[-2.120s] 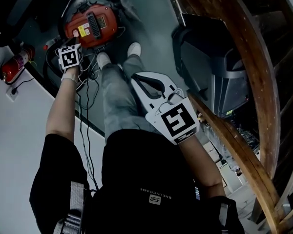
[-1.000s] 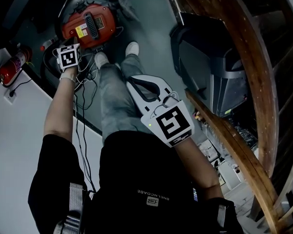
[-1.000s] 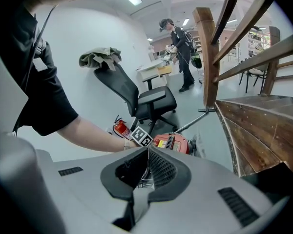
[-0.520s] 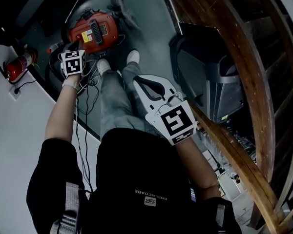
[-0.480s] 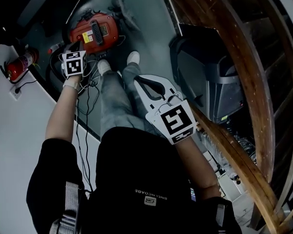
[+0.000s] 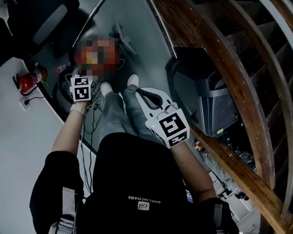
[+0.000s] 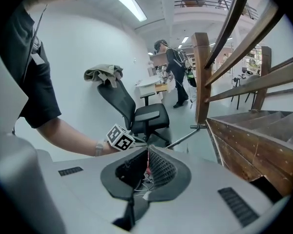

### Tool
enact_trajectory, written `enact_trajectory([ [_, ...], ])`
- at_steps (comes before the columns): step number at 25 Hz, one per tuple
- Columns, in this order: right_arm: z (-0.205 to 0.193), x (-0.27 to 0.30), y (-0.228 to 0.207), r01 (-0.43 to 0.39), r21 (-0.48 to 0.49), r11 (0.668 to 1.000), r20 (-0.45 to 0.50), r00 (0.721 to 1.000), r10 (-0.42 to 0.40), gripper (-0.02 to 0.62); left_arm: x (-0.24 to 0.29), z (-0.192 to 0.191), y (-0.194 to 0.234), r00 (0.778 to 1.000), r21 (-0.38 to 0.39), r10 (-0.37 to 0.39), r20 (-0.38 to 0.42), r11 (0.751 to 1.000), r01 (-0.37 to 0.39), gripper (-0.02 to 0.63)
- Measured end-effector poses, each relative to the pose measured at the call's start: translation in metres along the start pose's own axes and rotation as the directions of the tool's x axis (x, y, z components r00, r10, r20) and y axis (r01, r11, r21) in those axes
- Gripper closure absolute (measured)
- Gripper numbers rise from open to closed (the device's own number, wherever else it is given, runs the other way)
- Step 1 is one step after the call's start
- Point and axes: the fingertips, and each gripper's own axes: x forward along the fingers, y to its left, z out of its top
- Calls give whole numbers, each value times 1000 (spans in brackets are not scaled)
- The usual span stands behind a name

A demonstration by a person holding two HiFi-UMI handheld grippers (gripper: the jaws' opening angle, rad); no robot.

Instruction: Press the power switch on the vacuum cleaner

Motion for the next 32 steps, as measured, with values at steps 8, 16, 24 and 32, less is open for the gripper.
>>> enact_trajectory([
  [8,23,-37,-10,28,4,1000,87,996,-29,569,-73,68,-44,993,42,-46,104,998,42,591],
  [16,41,-67,-5,18,-6,1000,155,988,-17,568,-155,114,-90,975,98,-109,194,991,91,591],
  [24,60,-86,3,-26,-31,999,236,971,33,569,-224,147,-121,954,150,-112,279,986,72,591],
  [32,87,-114,9,-69,-68,995,332,939,88,569,-283,181,-155,916,155,-123,382,986,68,591],
])
